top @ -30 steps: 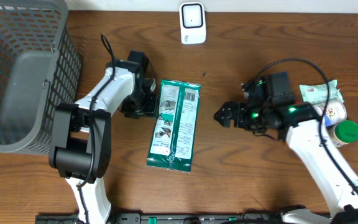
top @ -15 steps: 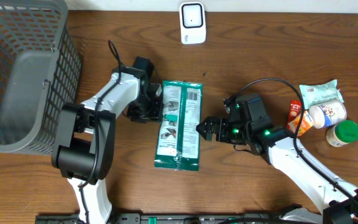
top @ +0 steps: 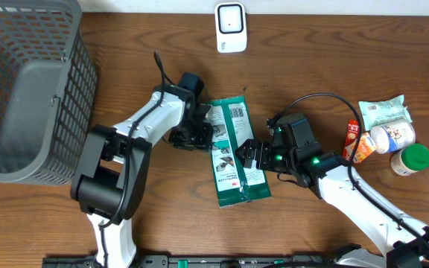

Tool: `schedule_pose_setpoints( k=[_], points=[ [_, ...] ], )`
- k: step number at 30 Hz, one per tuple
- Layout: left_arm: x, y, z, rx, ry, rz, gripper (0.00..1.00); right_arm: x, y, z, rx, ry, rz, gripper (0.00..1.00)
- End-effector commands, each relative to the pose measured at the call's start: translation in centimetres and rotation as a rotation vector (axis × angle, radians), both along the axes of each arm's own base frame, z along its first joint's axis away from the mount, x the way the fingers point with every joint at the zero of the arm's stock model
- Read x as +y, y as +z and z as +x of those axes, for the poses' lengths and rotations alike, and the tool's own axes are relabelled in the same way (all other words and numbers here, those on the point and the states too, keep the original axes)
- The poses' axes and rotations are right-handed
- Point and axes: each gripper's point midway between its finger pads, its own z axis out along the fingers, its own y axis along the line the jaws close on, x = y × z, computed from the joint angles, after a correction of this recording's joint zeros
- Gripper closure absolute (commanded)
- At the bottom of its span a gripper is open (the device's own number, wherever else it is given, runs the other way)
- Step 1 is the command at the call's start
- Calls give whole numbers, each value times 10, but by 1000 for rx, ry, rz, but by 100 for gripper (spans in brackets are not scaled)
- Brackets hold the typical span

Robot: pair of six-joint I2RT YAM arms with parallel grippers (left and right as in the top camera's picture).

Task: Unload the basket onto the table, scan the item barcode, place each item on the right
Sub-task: 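Grasp the glove packet edges with left and right grippers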

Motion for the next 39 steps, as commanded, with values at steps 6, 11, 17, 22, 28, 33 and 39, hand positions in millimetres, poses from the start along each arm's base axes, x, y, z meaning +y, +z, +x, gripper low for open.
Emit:
schedule_pose_setpoints(
  k=[6, 11, 17, 22, 28, 33, 39],
  points=[
    [25, 55, 31, -93, 140, -47, 49, -5, -2, 3, -27, -8, -31, 1],
    [16, 75, 30, -111, 149, -121, 81, -16, -3, 9, -29, -47, -49, 1],
    [-5, 55, 20, -76, 118, -157, 92, -23, -4, 12, -23, -68, -52, 1],
    [-24, 37, 14, -61, 91, -156, 92, -24, -6, 9, -7, -68, -59, 1],
    [-47, 17, 11, -53, 57, -153, 92, -26, -8, 8, -6, -66, -72, 1],
    [-45, -5, 6, -22, 52, -99, 92, -28, -16, 9, 8, -73, -91, 1],
    [-40, -23, 1, 19, 55, -60, 92, -22, -40, 8, 72, -51, -83, 1]
  ],
)
